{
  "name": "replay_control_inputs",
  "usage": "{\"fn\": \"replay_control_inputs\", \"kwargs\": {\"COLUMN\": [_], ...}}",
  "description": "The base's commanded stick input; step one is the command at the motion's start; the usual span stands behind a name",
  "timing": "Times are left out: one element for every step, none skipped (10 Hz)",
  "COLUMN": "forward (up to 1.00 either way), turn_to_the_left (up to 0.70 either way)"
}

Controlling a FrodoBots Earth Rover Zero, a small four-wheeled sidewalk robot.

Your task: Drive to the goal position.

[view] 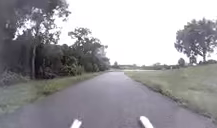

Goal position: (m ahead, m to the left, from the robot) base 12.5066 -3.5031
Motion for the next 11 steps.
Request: {"fn": "replay_control_inputs", "kwargs": {"forward": [0.70, 0.70, 0.70, 0.70, 0.70, 0.70, 0.70, 0.70, 0.70, 0.70, 0.70], "turn_to_the_left": [0.00, 0.00, 0.00, 0.00, 0.00, 0.00, 0.00, 0.00, 0.00, 0.00, 0.00]}}
